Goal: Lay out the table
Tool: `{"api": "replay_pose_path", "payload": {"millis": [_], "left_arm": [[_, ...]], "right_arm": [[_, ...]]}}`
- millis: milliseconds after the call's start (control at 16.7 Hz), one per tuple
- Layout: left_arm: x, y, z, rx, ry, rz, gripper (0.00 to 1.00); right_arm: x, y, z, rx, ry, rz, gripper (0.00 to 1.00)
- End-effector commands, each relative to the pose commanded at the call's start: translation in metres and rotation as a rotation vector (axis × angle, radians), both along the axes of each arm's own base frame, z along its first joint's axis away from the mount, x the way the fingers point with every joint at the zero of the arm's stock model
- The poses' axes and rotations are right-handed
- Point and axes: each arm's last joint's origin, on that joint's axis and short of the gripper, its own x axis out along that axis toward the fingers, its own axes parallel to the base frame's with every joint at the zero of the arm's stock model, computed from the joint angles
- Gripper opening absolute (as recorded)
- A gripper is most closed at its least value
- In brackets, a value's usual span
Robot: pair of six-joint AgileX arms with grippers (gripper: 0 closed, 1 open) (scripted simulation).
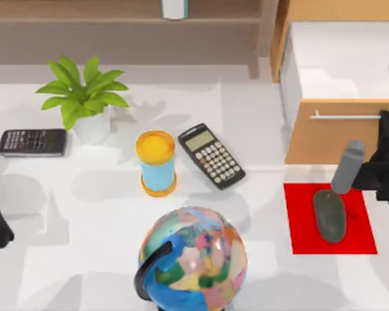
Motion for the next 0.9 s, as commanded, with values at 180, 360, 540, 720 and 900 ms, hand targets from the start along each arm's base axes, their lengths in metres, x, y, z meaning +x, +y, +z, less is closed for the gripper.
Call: {"api": "replay_pose_path", "payload": {"millis": [180, 360, 540, 720, 900], "left_arm": [[0.0, 0.0, 0.0, 0.0, 0.0, 0.0, 1.0], [0.0, 0.0, 0.0, 0.0, 0.0, 0.0, 1.0], [0.0, 0.0, 0.0, 0.0, 0.0, 0.0, 1.0], [0.0, 0.0, 0.0, 0.0, 0.0, 0.0, 1.0], [0.0, 0.0, 0.0, 0.0, 0.0, 0.0, 1.0]], "right_arm": [[0.0, 0.0, 0.0, 0.0, 0.0, 0.0, 0.0], [0.0, 0.0, -0.001, 0.002, 0.005, 0.002, 0.0], [0.013, 0.001, -0.002, 0.0, 0.009, 0.003, 0.0], [0.036, 0.001, -0.002, 0.0, 0.01, 0.0, 0.0], [0.056, 0.0, -0.001, 0.002, 0.006, 0.0, 0.0]]}}
